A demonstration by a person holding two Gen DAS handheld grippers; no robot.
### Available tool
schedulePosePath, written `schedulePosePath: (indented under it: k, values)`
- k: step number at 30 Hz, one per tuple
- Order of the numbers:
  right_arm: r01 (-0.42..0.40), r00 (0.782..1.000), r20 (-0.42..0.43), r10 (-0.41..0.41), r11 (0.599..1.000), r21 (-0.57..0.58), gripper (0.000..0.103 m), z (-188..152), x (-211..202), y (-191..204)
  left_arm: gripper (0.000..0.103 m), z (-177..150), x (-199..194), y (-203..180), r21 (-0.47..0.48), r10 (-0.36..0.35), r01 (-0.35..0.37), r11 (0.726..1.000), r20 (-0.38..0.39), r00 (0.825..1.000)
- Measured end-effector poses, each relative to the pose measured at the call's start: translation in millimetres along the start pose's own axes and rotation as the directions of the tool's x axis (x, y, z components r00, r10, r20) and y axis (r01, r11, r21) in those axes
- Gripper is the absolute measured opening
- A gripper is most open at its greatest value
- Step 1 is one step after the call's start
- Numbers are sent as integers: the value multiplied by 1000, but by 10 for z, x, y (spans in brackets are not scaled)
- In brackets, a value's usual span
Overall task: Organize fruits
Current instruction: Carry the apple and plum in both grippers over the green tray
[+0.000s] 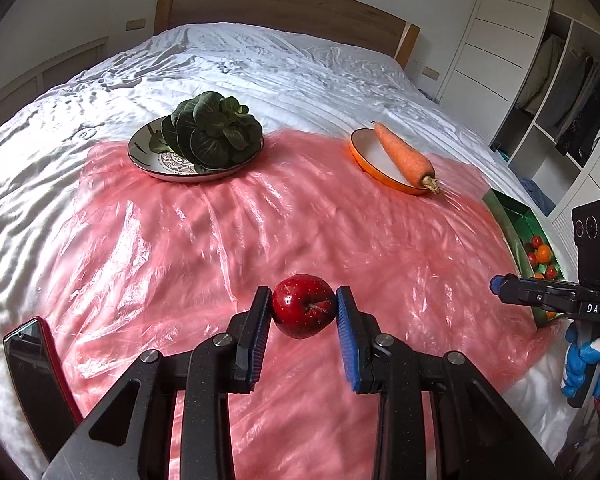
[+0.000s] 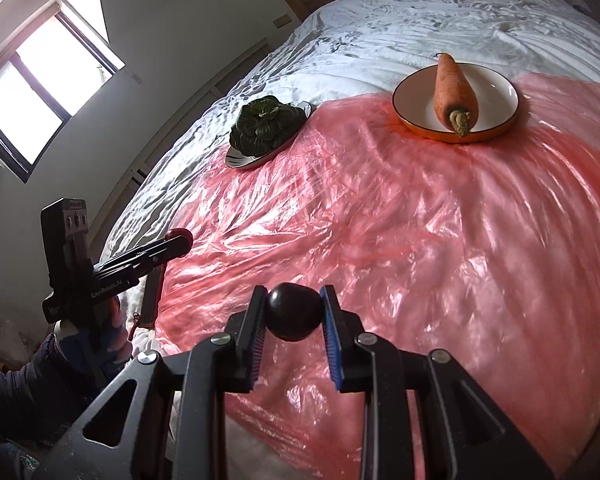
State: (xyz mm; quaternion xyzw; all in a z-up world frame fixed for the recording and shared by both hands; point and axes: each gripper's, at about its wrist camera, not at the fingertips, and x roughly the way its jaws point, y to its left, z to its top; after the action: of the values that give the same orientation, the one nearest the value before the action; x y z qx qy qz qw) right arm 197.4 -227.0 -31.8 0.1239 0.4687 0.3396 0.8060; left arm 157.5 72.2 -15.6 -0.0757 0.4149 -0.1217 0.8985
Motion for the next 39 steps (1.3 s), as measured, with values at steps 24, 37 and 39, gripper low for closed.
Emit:
schedulePosePath:
  k: [24, 37, 39]
  values:
    - [184, 969, 140, -202, 974, 136, 82, -926, -1552, -717, 28, -59, 134, -1835, 231, -156, 179, 956, -112, 981]
    - [303, 902, 236, -361, 920, 247, 82, -894, -2024, -1584, 28, 341, 742, -3027, 339, -232, 274, 900, -159, 960]
    - [313, 897, 237, -372, 916, 252, 82, -879, -2024, -1641, 28, 398, 848, -3216, 358, -244, 289, 888, -165, 956]
